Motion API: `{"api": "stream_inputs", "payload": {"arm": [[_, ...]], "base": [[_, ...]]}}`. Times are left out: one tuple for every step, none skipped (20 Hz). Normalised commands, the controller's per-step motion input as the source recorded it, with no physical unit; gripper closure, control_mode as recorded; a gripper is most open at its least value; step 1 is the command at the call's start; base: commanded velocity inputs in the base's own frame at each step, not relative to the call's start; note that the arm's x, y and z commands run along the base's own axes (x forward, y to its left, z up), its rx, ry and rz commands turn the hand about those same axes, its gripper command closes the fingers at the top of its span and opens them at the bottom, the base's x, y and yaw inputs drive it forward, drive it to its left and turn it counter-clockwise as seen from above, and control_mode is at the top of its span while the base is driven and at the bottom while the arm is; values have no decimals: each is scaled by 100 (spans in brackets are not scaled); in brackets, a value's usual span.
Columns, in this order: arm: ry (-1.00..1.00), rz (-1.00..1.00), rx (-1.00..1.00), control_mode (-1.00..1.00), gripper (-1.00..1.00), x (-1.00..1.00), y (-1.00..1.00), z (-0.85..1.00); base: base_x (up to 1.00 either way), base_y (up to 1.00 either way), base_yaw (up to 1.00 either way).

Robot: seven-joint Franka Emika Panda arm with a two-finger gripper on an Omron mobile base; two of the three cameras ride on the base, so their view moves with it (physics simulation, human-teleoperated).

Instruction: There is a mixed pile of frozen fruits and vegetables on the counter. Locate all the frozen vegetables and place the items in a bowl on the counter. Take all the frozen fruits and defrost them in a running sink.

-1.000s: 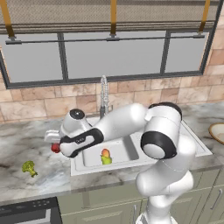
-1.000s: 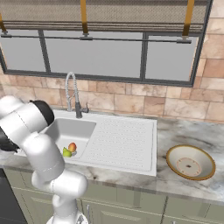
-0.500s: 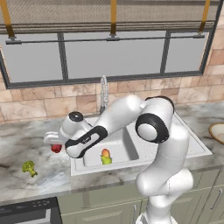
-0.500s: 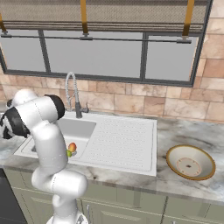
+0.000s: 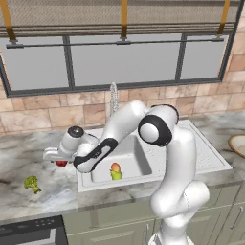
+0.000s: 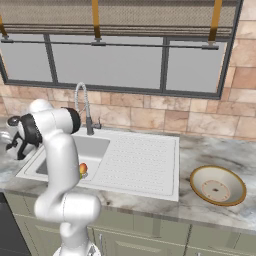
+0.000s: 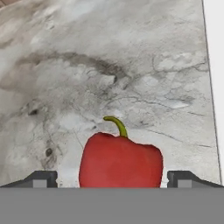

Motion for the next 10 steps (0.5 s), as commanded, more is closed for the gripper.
{"api": "stream_inputs", "payload": {"arm": [[1,0,-3,-100,-100,19,26,-20],[1,0,-2,-100,-100,19,24,-19],[1,0,-2,-100,-100,18,21,-18],[0,-1,-2,-100,100,16,17,-17],[1,-2,-2,-100,100,13,10,-16],[1,-2,-2,-100,100,13,4,-13],[1,-2,-1,-100,100,13,0,-11],[1,-2,-1,-100,100,14,0,-6],[1,-2,-1,-100,100,16,0,-5],[1,-2,0,-100,100,17,0,0]], "base": [[0,0,0],[0,0,0],[0,0,0],[0,0,0],[0,0,0],[0,0,0],[0,0,0],[0,0,0],[0,0,0],[0,0,0]]}}
